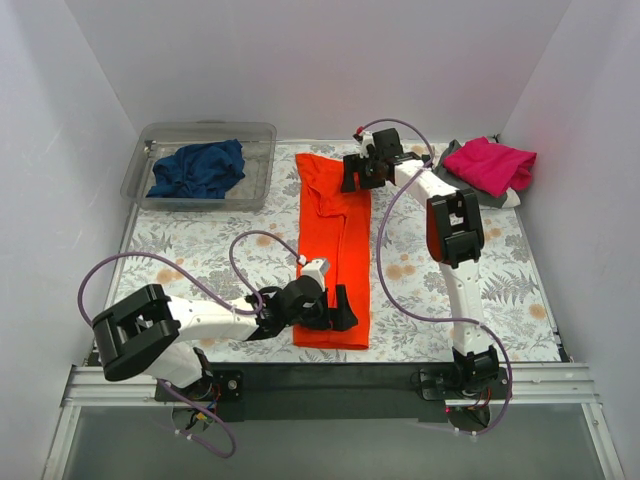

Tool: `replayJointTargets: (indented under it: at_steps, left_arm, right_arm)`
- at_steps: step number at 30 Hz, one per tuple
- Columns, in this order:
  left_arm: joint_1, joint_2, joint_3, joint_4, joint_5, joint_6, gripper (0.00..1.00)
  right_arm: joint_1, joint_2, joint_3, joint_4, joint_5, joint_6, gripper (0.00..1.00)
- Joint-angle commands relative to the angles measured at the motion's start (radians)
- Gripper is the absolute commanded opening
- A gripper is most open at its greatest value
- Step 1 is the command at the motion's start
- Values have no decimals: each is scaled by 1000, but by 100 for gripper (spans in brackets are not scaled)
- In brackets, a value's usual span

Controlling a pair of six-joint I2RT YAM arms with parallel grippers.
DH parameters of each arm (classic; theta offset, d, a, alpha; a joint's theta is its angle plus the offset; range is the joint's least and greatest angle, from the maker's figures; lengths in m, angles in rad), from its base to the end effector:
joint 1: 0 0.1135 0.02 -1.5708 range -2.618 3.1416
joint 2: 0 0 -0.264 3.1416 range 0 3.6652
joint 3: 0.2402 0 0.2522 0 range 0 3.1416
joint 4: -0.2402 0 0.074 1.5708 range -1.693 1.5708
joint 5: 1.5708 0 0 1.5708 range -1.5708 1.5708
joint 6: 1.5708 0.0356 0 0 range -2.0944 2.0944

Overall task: Fold and stack the t-shirts
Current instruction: Fold the tshirt

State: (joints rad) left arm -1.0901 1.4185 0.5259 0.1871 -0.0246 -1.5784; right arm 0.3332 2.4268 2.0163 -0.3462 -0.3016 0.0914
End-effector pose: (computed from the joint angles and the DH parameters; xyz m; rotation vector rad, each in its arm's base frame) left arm 0.1227 -0.2335 0.1503 -0.6600 2.5865 -1.1908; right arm 0.5129 0.1887 0.1697 -0.4358 2.3120 0.5620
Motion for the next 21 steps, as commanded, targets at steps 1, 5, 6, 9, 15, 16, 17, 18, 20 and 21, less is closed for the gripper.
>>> replayJointTargets:
  at_steps: [1, 5, 6, 9, 15, 16, 17, 18, 20, 21]
  left_arm:
    - [-7, -53, 71, -165, -163, 110, 89]
    - [19, -87, 167, -222, -264, 219, 91]
    - [27, -96, 180, -224, -265, 233, 91]
    - [42, -139, 209, -228, -265, 276, 91]
    - [87, -243, 143, -279, -281, 275, 95]
    - [101, -272, 120, -281, -262, 268, 95]
    - [119, -288, 79, -282, -246, 252, 95]
    - [157, -302, 54, -281, -210, 244, 95]
    - [186, -346, 5, -291, -187, 228, 95]
    - [197, -360, -4, -296, -173, 218, 95]
  right_arm:
    - [-6, -81, 10, 12, -54, -28, 68]
    - [-8, -204, -22, 23, -56, -39, 70]
    - [-6, -263, -34, 23, -56, -39, 70]
    - [-6, -398, -128, 32, -44, -41, 70]
    - [-5, -716, -506, 68, -13, 68, 70]
    - [-2, -760, -566, 107, -19, 83, 70]
    - [1, -846, -637, 127, -24, 97, 69]
    - [6, -888, -751, 147, -16, 117, 69]
    - [27, -999, -856, 162, 30, 129, 69]
    - [35, -1035, -949, 164, 45, 137, 69]
